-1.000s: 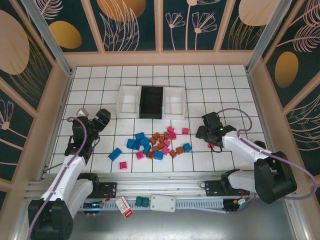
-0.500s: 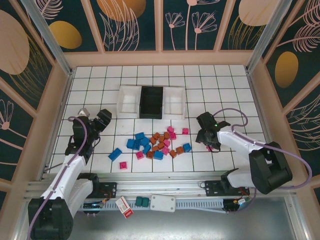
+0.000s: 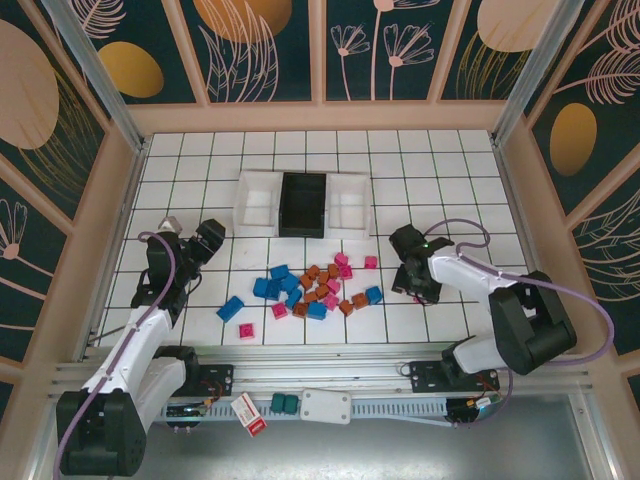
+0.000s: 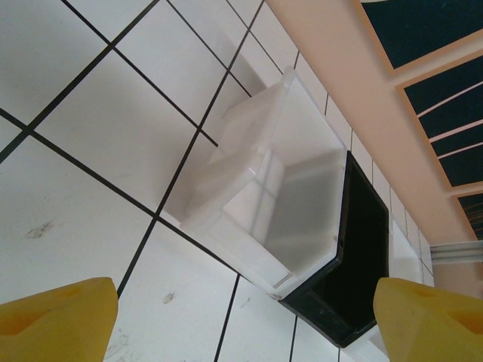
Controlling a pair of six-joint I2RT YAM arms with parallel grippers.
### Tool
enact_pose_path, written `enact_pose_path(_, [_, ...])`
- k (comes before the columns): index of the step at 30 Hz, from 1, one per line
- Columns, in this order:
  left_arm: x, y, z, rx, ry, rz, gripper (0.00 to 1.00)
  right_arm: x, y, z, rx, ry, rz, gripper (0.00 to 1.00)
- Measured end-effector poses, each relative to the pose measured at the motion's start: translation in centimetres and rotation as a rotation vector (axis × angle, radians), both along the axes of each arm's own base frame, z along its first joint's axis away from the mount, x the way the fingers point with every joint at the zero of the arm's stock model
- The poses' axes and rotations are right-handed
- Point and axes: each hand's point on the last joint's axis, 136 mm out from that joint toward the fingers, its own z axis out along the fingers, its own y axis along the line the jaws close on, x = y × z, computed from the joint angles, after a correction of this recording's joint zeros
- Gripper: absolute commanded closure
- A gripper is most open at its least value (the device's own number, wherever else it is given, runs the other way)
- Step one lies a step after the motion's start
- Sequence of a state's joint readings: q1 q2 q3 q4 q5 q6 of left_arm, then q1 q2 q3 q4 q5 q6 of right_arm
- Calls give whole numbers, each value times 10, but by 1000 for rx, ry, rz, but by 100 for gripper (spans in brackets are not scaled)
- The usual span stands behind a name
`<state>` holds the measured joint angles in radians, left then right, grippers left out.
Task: Sort the legos into containers by color
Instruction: Pick up the lego from the bottom-right of the table.
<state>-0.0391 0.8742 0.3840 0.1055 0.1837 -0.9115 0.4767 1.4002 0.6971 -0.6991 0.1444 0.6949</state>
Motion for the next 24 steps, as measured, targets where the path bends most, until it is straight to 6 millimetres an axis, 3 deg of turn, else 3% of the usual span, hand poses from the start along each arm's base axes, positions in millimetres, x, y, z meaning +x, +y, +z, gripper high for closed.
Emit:
enact_pose_path(3, [0,-1,-2,0,8,-4,12,-1,4,-3,12,9,10,46])
enact_pose_path(12, [-1,-3,-4,-7,17,-18,12,8,14,-3,48,-24,48,80])
enact_pose_path(16, [-1,-4,-4,-9,17,-21,12,17,23,4,77,-74,87,85])
enact_pose_path(20, [-2,-4,-1,-10,9,-24,10,47,55,39,156,-216,189,86])
enact_pose_path(24, [-5,-4,9,-11,-22,-24,10,98,112,101,286,-467,316,86])
